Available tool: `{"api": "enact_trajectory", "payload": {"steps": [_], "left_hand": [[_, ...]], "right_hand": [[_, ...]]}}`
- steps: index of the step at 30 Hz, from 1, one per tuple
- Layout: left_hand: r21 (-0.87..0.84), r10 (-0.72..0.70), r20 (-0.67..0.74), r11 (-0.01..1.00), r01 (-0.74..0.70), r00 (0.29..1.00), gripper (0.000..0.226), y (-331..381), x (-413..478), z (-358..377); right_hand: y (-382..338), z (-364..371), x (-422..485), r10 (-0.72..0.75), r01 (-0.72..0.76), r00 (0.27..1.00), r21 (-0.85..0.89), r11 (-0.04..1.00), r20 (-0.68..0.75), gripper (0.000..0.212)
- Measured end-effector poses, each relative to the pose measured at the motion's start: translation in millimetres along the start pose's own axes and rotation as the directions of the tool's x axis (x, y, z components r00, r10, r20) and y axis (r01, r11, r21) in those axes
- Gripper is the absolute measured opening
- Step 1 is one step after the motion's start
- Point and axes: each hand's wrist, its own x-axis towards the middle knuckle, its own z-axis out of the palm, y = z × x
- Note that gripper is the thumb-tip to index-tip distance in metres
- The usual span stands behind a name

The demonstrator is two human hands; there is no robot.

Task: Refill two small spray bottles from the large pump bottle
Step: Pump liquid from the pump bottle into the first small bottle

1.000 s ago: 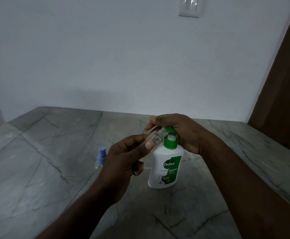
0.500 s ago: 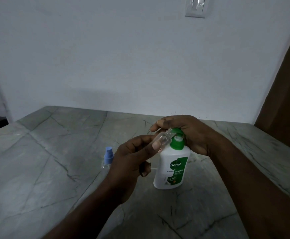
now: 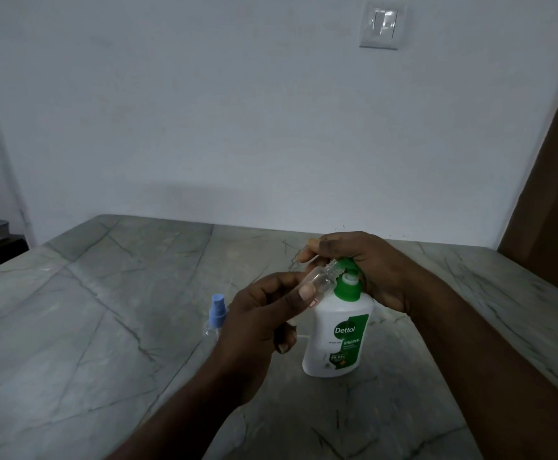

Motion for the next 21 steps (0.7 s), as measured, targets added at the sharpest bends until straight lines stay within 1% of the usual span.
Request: {"api": "enact_trajectory", "payload": {"steps": [3, 9, 14, 17, 21], "left_hand": [[-0.003, 0.005, 0.019, 1.0, -0.005, 1.0, 0.021, -0.1, -1.3, 0.9], [-0.021, -0.017, 0.005, 1.0, 0.017, 1.0, 0.034, -0.3, -2.0, 2.2], [-0.029, -0.019, 0.006, 0.999, 0.019, 1.0, 0.032, -0.3, -1.0, 1.9], [-0.022, -0.032, -0.003, 0.999, 0.031, 0.999, 0.03, -0.6, -0.7, 0.9], [-0.017, -0.039, -0.01, 0.999, 0.039, 0.999, 0.027, -0.8, -1.1, 0.2]], "right_hand": [[0.1, -0.4, 0.1, -0.01, 0.01, 1.0, -0.012, 1.0, -0.008, 0.035], [0.7, -1.3, 1.7, 0.009, -0.008, 1.0, -0.004, 1.0, 0.014, 0.032], [0.5, -0.5, 1.7, 0.031, -0.031, 0.999, 0.036, 0.999, 0.009, 0.029], [1.4, -1.3, 2.7, 0.029, -0.029, 1.0, -0.002, 1.0, 0.01, 0.022], [3.2, -1.6, 1.6, 0.038, -0.037, 0.999, -0.057, 0.998, 0.005, 0.024]]}}
